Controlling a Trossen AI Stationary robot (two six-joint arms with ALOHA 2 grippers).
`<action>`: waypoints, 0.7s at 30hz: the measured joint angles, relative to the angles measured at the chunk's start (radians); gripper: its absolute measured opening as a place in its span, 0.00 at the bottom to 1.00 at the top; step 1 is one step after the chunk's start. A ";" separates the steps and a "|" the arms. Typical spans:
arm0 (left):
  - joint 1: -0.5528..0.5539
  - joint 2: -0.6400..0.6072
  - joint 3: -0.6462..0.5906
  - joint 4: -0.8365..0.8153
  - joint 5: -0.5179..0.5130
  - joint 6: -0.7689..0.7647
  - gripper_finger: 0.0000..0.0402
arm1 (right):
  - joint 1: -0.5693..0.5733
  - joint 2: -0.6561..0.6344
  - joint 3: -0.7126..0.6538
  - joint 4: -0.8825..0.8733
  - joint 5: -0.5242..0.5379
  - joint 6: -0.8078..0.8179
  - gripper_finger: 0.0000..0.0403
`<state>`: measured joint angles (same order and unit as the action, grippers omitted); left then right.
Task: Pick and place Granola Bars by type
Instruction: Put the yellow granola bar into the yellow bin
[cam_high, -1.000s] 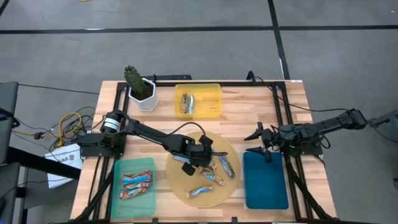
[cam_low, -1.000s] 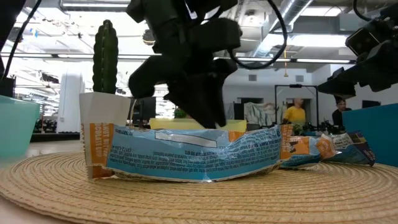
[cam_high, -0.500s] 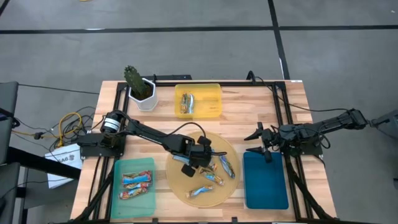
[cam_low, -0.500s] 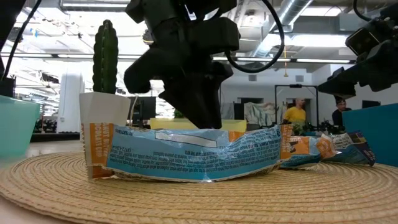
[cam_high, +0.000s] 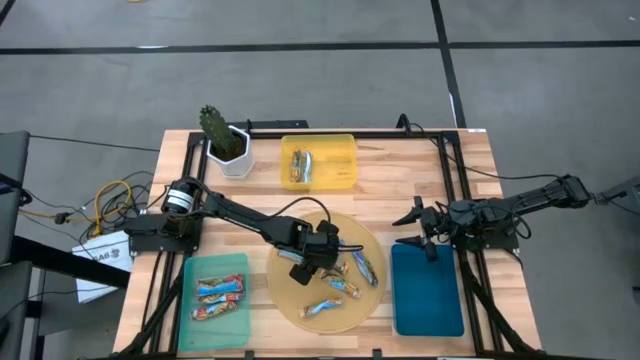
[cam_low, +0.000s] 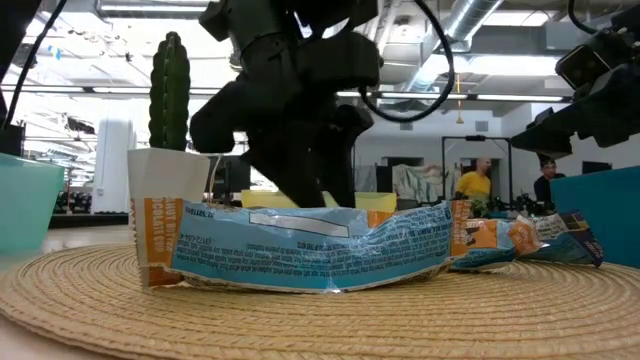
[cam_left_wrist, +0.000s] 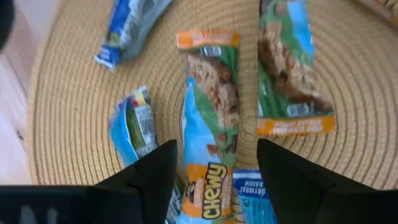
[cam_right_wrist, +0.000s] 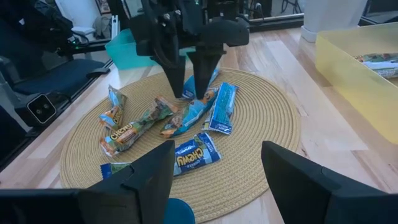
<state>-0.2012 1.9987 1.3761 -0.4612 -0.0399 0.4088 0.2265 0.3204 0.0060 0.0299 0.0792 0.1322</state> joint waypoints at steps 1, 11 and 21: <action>0.000 0.000 -0.007 0.000 0.000 0.000 0.55 | 0.000 0.000 0.000 0.000 0.000 0.000 0.58; 0.005 0.000 -0.025 0.007 -0.029 0.002 0.56 | 0.000 0.000 0.000 0.000 0.000 0.000 0.58; 0.008 0.048 -0.018 0.041 -0.027 -0.011 0.44 | 0.000 -0.001 0.000 0.004 0.000 0.000 0.58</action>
<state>-0.1928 2.0472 1.3582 -0.4202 -0.0667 0.3981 0.2266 0.3199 0.0063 0.0336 0.0792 0.1322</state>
